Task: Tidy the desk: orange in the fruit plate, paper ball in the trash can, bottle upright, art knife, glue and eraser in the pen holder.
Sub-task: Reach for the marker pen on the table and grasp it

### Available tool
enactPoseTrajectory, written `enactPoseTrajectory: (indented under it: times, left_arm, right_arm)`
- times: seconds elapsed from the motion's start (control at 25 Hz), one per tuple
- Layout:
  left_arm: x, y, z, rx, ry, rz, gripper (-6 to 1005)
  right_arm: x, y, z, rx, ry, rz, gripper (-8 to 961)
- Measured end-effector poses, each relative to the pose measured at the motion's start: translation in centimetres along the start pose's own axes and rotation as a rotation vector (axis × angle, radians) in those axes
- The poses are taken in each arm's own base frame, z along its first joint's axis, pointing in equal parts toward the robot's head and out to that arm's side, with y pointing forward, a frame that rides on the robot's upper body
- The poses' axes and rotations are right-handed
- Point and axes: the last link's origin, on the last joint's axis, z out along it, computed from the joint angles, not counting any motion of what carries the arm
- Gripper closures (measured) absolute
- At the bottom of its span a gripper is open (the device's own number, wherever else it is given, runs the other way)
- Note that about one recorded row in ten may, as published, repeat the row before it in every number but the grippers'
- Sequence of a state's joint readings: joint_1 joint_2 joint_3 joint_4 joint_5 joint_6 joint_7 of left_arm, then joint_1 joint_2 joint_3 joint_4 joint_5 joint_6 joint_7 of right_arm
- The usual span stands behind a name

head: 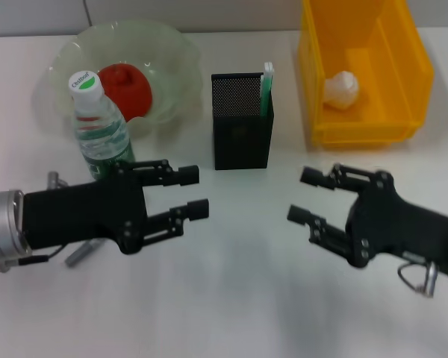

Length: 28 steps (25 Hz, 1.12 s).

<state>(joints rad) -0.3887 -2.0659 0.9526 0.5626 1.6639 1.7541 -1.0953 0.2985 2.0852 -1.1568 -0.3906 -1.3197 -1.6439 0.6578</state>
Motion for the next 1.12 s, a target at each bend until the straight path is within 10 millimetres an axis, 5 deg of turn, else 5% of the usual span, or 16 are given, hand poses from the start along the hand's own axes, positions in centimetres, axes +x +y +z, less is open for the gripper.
enactPoseTrajectory:
  times: [0.2,0.52,0.84,1.12]
  left_arm:
    - [1.0,-0.8,-0.3,0.019,-0.015,-0.042,516]
    - [5.8,-2.6,-0.9,0.062,-0.284,-0.150,516]
    - [9.9,-2.8,4.1,0.232,-0.826,-0.176,516]
    - [9.5,-3.4,7.7,0.396,-1.113,-0.126,516]
  right_arm:
    - [1.4,1.9,-0.9,0.029,0.002,-0.034,467]
    - [1.5,2.2,-1.0,0.041,-0.013,-0.014,466]
    - [1.6,2.1,-0.7,0.043,-0.013,-0.004,467]
    - [1.5,1.9,-0.7,0.055,-0.017,-0.005,467]
